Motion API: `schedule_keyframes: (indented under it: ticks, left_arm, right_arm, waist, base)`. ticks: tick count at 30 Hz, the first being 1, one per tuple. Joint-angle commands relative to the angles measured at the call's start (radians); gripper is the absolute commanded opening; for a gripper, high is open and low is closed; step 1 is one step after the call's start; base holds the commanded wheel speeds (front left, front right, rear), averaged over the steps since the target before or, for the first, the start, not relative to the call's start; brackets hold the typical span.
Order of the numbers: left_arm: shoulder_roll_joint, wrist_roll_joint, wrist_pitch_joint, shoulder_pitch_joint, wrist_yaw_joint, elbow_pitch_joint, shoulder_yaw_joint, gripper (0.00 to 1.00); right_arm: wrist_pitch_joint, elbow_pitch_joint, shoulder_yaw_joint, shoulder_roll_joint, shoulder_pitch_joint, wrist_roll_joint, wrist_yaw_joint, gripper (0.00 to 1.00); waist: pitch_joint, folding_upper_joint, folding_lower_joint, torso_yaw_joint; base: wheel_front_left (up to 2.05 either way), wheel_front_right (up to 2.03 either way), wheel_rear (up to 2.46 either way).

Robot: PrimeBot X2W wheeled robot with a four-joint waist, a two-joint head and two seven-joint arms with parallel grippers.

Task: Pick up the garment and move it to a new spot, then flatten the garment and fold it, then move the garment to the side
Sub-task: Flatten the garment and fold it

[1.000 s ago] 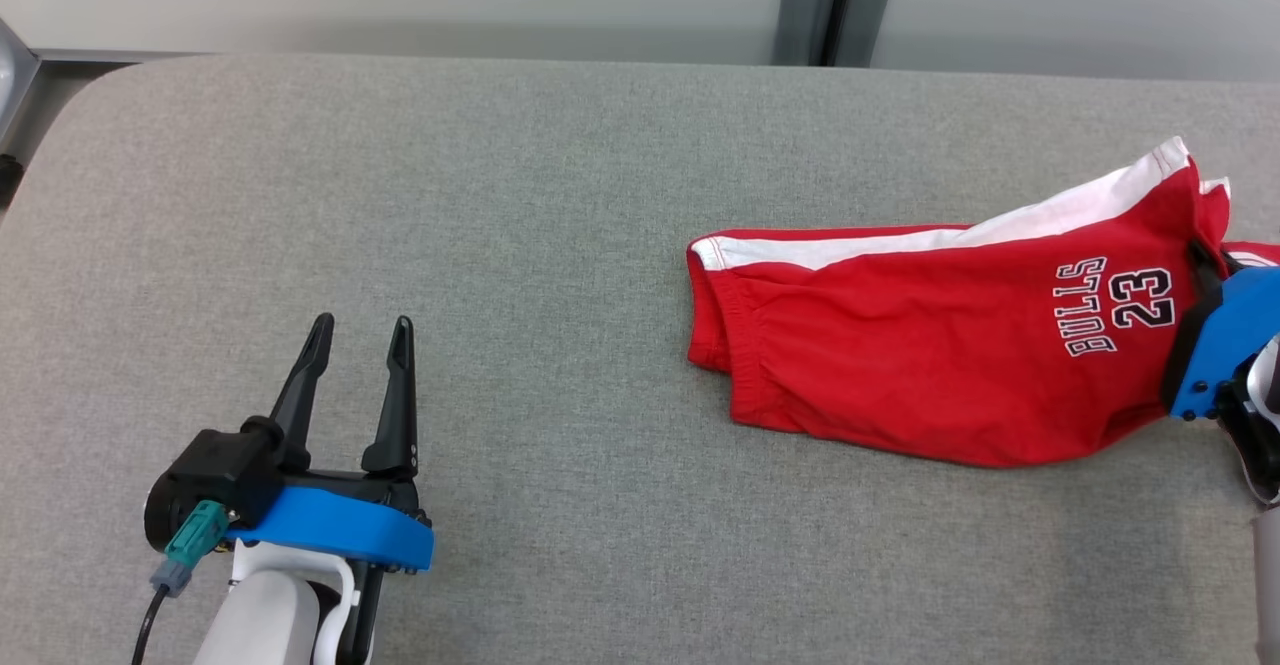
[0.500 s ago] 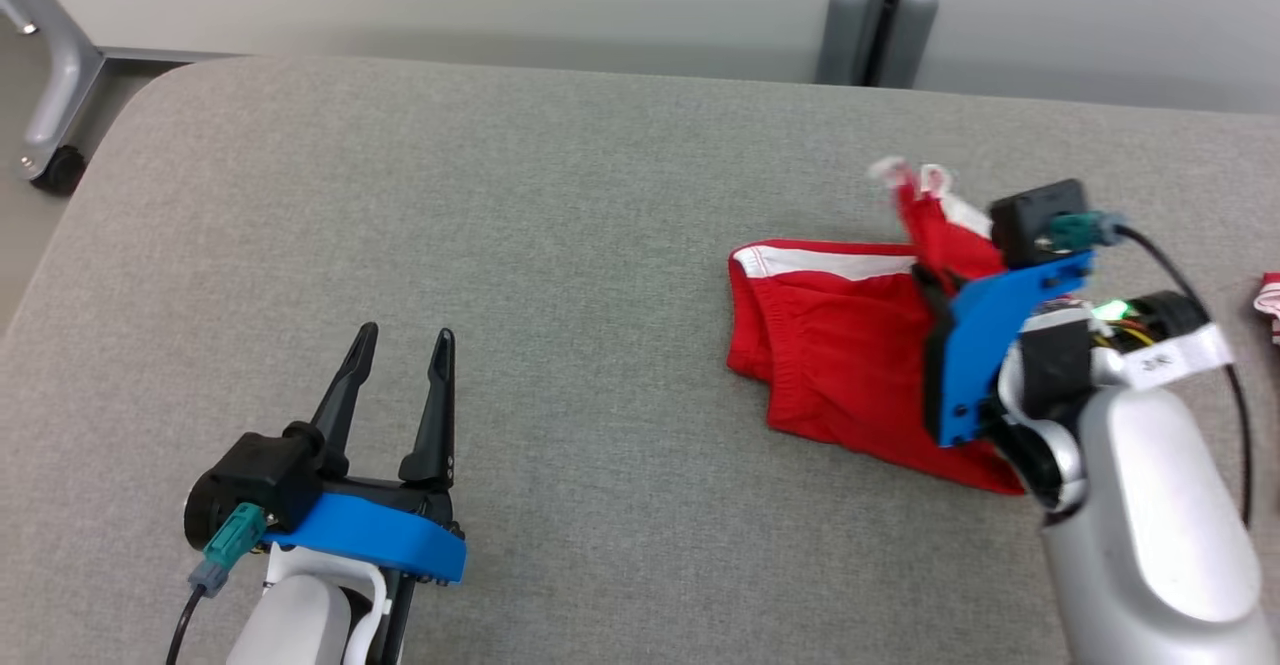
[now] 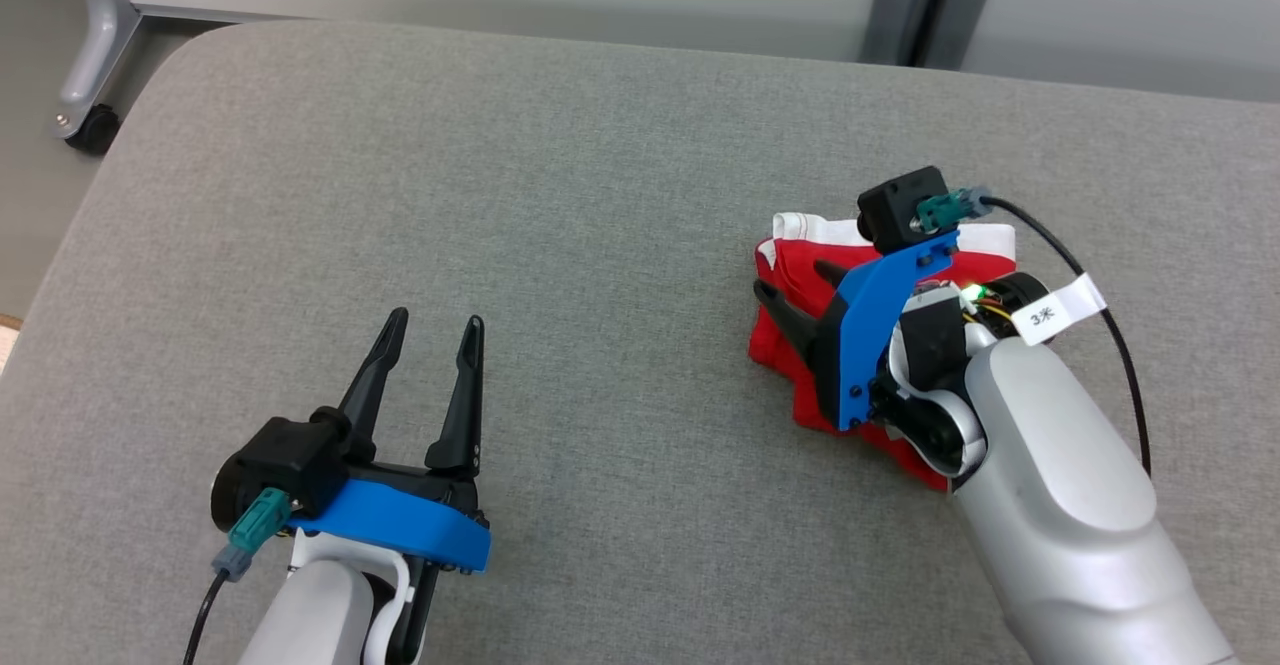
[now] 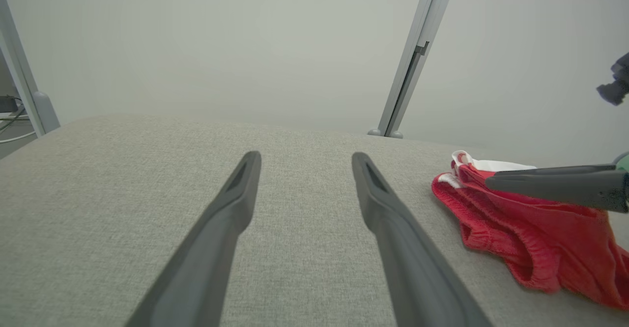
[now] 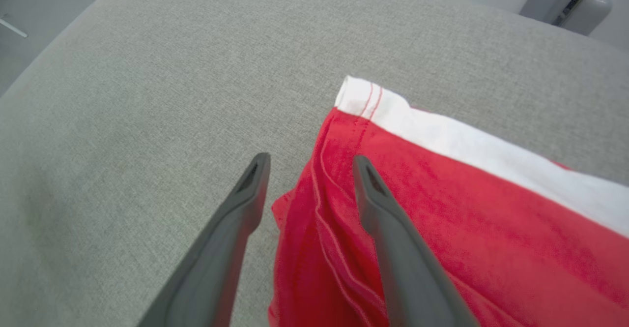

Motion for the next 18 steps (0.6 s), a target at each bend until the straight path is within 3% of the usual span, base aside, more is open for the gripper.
schedule_keyframes:
  ticks: [1, 6, 13, 18]
  left_arm:
    - [0.002, -0.005, -0.004, -0.014, -0.007, 0.003, 0.002, 1.0]
    - [0.007, -0.003, -0.004, 0.013, -0.007, 0.004, 0.023, 1.0]
    - [0.006, 0.003, -0.004, 0.048, -0.007, 0.003, 0.044, 1.0]
    - [0.007, 0.006, -0.004, 0.047, -0.007, -0.002, 0.041, 1.0]
  right_arm:
    - [-0.032, 0.014, 0.007, -0.002, -0.027, 0.047, 0.001, 1.0]
    - [-0.13, -0.015, -0.03, -0.002, -0.039, 0.12, 0.001, 1.0]
    - [-0.214, -0.096, -0.167, -0.049, 0.088, -0.044, 0.001, 1.0]
    - [-0.257, -0.126, -0.213, -0.088, 0.196, -0.124, 0.001, 1.0]
  waist:
    - [-0.003, -0.0001, 0.0, -0.01]
    - [-0.031, -0.0001, 0.0, -0.045]
    - [-0.077, -0.0001, 0.0, -0.094]
    - [-0.08, -0.0001, 0.0, -0.101]
  base:
    - [0.0, 0.0, 0.0]
    - [0.0, 0.0, 0.0]
    - [0.0, 0.0, 0.0]
    - [0.0, 0.0, 0.0]
